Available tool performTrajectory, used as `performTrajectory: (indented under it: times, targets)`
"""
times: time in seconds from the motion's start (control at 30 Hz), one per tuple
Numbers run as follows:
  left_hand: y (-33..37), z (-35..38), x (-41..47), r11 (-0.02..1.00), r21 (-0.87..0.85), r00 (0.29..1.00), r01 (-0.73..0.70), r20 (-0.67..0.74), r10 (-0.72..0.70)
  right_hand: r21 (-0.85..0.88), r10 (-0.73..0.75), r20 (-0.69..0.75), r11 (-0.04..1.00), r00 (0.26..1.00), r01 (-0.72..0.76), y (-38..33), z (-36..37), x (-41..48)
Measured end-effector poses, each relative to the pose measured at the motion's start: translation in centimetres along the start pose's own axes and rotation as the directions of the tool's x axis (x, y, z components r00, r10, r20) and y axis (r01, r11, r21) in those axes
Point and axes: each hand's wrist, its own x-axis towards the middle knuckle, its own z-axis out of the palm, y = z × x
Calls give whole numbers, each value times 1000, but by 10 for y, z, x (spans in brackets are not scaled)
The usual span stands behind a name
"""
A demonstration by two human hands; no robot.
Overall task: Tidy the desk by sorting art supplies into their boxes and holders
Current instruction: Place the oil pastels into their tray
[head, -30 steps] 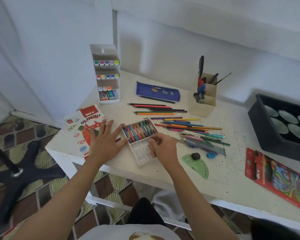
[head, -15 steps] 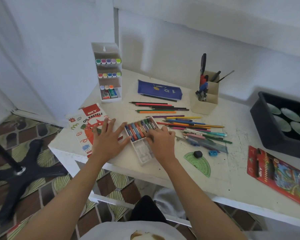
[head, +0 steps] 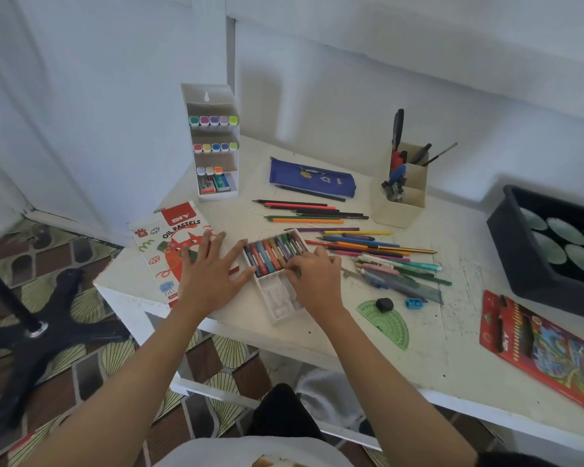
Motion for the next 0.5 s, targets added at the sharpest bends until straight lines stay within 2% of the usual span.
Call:
performTrajectory:
  times: [0.1, 0.27, 0.37, 0.5]
  targets:
    - [0, 1, 1, 1000, -14, 1000, 2, -6, -2, -68, -67, 19, 995, 998, 69, -1, -3, 2]
    - [-1, 3, 1, 1000, -29, 1000, 1, -24, -2, -286, -187, -143, 948, 972, 140, 7, 8, -9]
    - [-1, 3, 1, 1000, -16, 1000, 0, -28, 0, -275, -208, -225, 951, 952, 143, 14, 17, -22]
    - [-1, 2, 0, 1000, -15, 999, -3, -34, 2, -209, -161, -242, 972, 957, 111, 14, 22, -31]
